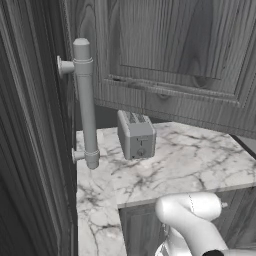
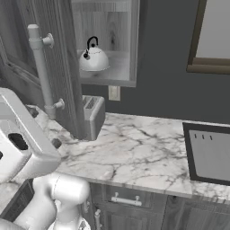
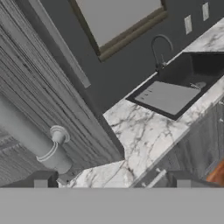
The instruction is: Open the cabinet, pick the kettle from the cabinet, and place it in the sink.
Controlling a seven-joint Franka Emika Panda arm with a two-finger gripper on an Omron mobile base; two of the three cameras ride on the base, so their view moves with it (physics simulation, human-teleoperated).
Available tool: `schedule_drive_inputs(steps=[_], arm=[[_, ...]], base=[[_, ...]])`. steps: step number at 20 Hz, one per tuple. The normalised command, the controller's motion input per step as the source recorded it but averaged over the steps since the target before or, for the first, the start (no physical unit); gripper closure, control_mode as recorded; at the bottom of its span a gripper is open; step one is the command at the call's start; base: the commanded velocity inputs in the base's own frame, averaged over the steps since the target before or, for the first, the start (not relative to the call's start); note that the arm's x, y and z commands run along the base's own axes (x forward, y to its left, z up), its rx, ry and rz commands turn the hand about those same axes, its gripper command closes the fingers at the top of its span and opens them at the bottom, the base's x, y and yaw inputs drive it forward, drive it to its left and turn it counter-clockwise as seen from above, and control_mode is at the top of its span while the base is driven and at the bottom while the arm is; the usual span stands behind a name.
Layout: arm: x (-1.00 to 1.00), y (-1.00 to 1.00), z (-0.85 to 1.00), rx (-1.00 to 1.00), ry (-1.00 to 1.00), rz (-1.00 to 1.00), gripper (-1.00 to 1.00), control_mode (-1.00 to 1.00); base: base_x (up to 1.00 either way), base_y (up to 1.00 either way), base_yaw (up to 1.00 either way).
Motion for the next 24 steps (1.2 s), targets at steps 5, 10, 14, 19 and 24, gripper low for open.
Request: schedule_drive_inputs(steps=[5,10,14,19,24], arm=[[-0.26,-0.39,0.07,0.33,0.04,0.00,-1.00,-1.00],[0.07,-0.25,0.02,0.30,0.12,0.00,-1.00,-1.00],[0.28,-0.16,0.00,0.30,0.08,0.05,-1.00,-1.00],[0.22,-0.13,-0.11,0.28,0.01,0.08,-1.00,-1.00],[0.16,-0.10,-0.16,0.31,-0.04,0.10,-1.00,-1.00]], base=[[0.00,0.00,0.00],[0.00,0.00,0.00],[0.00,0.00,0.00],[0.00,0.00,0.00],[0.00,0.00,0.00]])
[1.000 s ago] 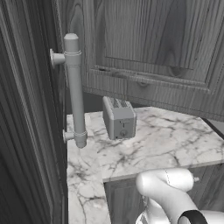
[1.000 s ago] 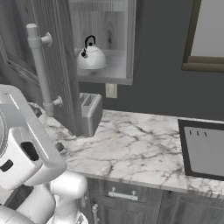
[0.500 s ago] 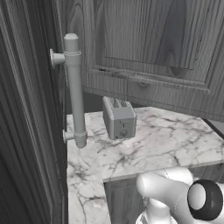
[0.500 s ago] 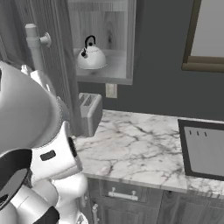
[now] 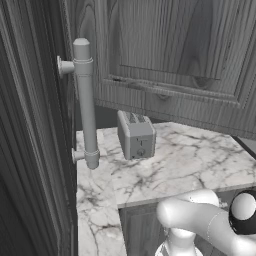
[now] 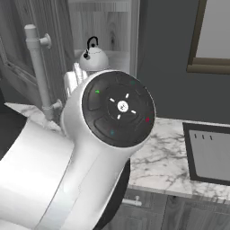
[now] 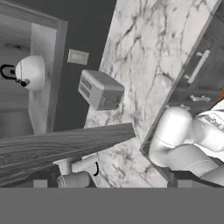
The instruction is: Open the cabinet, pick the kettle from the cabinet, and place it in the sink.
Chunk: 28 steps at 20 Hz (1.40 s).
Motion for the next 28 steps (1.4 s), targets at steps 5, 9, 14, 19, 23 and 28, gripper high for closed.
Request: schedule_drive_inputs(steps=[5,9,14,19,23,28], arm=[[0.15,-0.10,-0.17,0.29,-0.01,0.08,-1.00,-1.00],[0.11,0.02,-0.37,0.27,0.00,0.00,-1.00,-1.00],[0.31,0.13,-0.22,0.21,-0.01,0.00,-1.00,-1.00],[0.37,0.05,-0.14,0.22,-0.08,0.00,-1.00,-1.00],[0.32,-0.17,0.00,0.16,-0.05,0.00,-1.00,-1.00],[0.22,-0.14,0.01,0.03,0.00,0.00,-1.00,-1.00]], base=[[0.00,0.00,0.00],[0.00,0.00,0.00],[0.00,0.00,0.00],[0.00,0.00,0.00],[0.00,0.00,0.00],[0.00,0.00,0.00]])
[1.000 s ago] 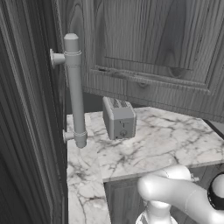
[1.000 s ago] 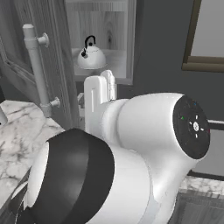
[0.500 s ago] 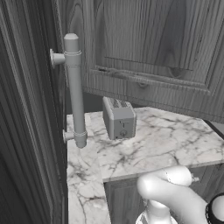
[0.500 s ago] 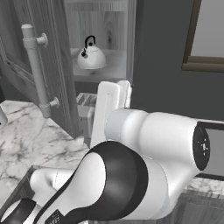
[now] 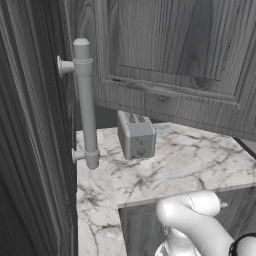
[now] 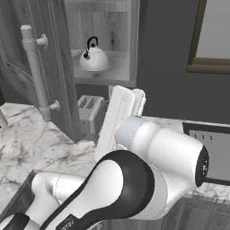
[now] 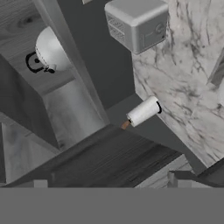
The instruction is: Open the cabinet, pick the kettle from the cabinet, and place it in the sink.
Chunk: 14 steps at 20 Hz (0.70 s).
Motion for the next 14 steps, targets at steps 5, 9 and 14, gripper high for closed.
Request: schedule_drive_inputs(steps=[5,9,14], arm=[[0.21,-0.01,0.04,0.00,-0.01,0.00,-1.00,-1.00],[0.17,0.00,0.06,-0.01,0.00,0.04,-1.00,-1.00],[0.14,0.14,0.01,0.00,-0.01,0.12,-1.00,-1.00]], base=[[0.00,0.00,0.00],[0.00,0.00,0.00],[0.00,0.00,0.00]])
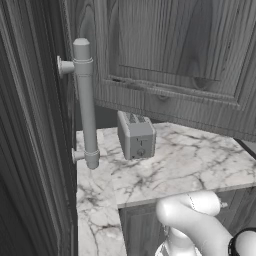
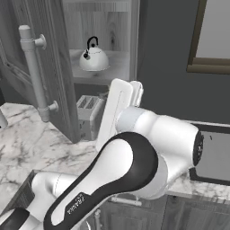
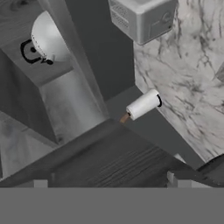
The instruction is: Open the cabinet, pick the kettle from the cabinet, and place it in the sink.
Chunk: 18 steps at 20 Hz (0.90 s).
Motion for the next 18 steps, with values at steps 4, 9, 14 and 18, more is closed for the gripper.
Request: schedule_drive_inputs(steps=[4,9,14,18], arm=[[0.16,0.21,0.00,0.02,-0.07,0.20,-1.00,-1.00],[0.14,0.12,0.02,0.08,-0.05,0.24,-1.00,-1.00],[0.00,0.15,0.03,0.10,-0.05,0.28,-1.00,-1.00],[-0.12,0.16,0.00,0.11,-0.02,0.30,-1.00,-1.00]], base=[[0.00,0.00,0.00],[0.00,0.00,0.00],[0.00,0.00,0.00],[0.00,0.00,0.00]])
